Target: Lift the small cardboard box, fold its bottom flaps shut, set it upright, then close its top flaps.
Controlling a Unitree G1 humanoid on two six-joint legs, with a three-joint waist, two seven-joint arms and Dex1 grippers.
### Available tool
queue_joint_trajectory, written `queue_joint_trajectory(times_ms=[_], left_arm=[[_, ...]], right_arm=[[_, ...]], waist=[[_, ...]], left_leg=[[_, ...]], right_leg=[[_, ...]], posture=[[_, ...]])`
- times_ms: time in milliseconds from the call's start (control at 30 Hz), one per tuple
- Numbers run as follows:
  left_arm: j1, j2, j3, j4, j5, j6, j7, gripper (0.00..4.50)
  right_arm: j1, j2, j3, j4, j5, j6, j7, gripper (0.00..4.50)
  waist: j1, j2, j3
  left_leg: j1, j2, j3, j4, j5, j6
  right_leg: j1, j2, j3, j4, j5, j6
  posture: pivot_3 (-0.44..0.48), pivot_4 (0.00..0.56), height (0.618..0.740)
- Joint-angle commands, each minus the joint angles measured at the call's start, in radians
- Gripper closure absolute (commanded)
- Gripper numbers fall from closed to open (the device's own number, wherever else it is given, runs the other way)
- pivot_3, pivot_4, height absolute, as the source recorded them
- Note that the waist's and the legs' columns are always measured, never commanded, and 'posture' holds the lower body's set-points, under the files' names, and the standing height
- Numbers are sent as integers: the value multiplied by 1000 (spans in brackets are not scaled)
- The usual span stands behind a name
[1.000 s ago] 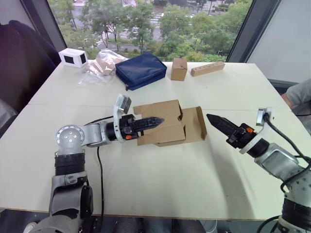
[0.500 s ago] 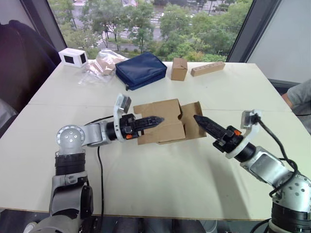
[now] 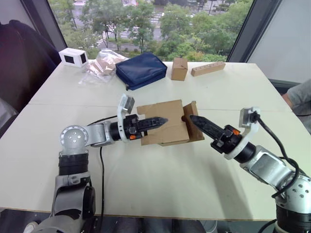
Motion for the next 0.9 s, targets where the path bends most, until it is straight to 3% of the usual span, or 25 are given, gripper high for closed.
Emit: queue_joint_trajectory(times_ms=[33,67,267,367,467,900], left_arm=[[-20,1,12,-38,-46,-2,15,4500],[-20,2,12,-38,-51,-3,19,4500],[-17,11,9,-30,-54,-10,19,4500],[-12,17,5,-27,-51,-13,9,4500],[-8,24,1,-26,-48,-16,0,4500],[-10,36,-6,-21,-48,-21,-13,4500]], right_arm=[[1,-20,2,-40,-1,-29,12,2222],[1,-25,5,-42,-3,-32,13,2498],[11,-32,19,-49,-23,-51,18,2498],[14,-35,20,-51,-34,-62,23,3259],[17,-42,20,-55,-41,-66,18,4399],[20,-66,45,-82,-91,-75,40,4399]], waist=[[0,0,0],[0,0,0],[0,0,0],[0,0,0],[1,0,0],[3,0,0]], left_leg=[[0,0,0,0,0,0],[0,0,0,0,0,0],[0,0,0,0,0,0],[0,0,0,0,0,0],[0,0,0,0,0,0],[0,0,0,0,0,0]], right_leg=[[0,0,0,0,0,0],[0,0,0,0,0,0],[0,0,0,0,0,0],[0,0,0,0,0,0],[0,0,0,0,0,0],[0,0,0,0,0,0]], posture=[[0,150,740],[0,150,740],[0,150,740],[0,150,740],[0,150,740],[0,150,740]])
